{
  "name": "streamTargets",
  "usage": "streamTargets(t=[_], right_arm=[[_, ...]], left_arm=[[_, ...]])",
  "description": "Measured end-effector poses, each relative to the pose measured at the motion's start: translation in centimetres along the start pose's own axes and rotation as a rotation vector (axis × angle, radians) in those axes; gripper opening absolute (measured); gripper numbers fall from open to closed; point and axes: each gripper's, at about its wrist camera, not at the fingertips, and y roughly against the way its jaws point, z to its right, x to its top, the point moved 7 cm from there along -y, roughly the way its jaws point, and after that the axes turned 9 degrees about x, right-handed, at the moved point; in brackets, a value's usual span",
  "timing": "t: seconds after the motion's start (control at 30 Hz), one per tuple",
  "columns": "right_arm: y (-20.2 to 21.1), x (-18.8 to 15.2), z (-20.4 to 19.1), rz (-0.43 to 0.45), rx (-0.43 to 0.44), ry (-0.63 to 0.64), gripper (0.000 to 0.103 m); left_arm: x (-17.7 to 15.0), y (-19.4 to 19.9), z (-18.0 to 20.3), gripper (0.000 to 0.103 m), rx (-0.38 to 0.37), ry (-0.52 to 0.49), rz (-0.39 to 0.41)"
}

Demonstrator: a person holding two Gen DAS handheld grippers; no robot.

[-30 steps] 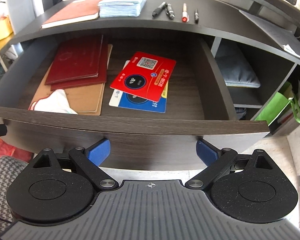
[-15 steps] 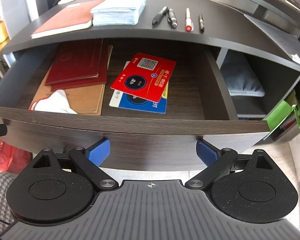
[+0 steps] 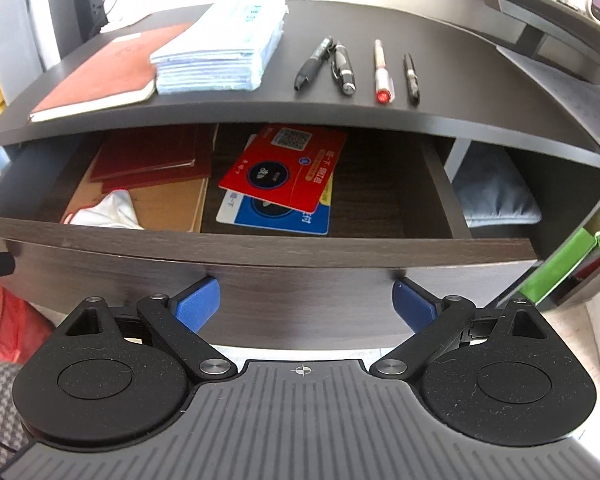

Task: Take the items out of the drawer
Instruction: 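Push the top drawer closed with both tools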

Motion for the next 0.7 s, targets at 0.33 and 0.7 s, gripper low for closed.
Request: streamTargets(t=[0.33,0.7], right_arm=[[-2.1,2.7,0.2,0.016,0.012,-0.006,0.097],[-5.0,6.0,0.8,0.056,0.012,-0.002,0.098]], left_arm=[[2.7,-1.7,1.4,0.102,0.013,-0.015,0.003],[5.9,-4.6,3.2,0.102,0.025,-0.020,0.023]])
